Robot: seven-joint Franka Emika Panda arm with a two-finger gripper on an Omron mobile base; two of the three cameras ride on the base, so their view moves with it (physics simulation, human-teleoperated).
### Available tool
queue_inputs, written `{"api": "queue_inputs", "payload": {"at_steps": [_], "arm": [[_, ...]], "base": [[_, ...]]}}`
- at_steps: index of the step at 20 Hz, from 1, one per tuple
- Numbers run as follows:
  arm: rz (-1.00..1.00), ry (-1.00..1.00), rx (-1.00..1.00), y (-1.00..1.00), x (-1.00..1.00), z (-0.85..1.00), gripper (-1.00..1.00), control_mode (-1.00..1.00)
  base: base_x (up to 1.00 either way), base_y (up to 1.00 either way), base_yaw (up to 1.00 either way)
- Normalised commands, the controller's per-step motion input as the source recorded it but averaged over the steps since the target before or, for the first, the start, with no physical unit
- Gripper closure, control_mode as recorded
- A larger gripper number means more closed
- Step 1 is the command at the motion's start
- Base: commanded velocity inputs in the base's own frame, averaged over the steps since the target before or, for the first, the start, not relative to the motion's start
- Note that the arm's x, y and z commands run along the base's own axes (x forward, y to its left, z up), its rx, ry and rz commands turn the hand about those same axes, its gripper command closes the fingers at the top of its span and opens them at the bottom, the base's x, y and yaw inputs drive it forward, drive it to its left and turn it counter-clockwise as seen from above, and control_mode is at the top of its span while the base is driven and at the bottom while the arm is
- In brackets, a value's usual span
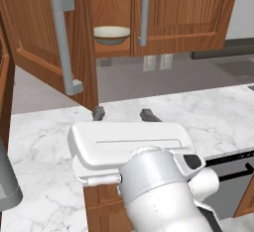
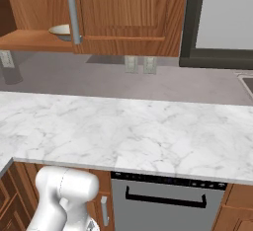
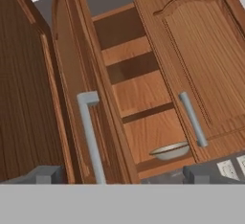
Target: Pick the mug and place it in the sink. Pick the bowl and place it in the open cabinet and then close the cabinet.
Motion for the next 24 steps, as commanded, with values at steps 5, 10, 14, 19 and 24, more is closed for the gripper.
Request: {"api": "queue_inputs", "payload": {"at_steps": [5,10,14,19,24], "arm": [[0.00,0.00,0.00,0.18,0.00,-0.06,-1.00,-1.00],[0.00,0.00,0.00,0.19,0.03,0.00,-1.00,-1.00],[0.00,0.00,0.00,0.19,0.22,0.00,-1.00,-1.00],[-0.03,0.02,0.00,0.10,0.33,0.00,-1.00,-1.00],[-0.04,0.05,0.00,0.02,0.36,0.00,-1.00,-1.00]], "base": [[0.00,0.00,0.00],[0.00,0.00,0.00],[0.00,0.00,0.00],[0.00,0.00,0.00],[0.00,0.00,0.00]]}}
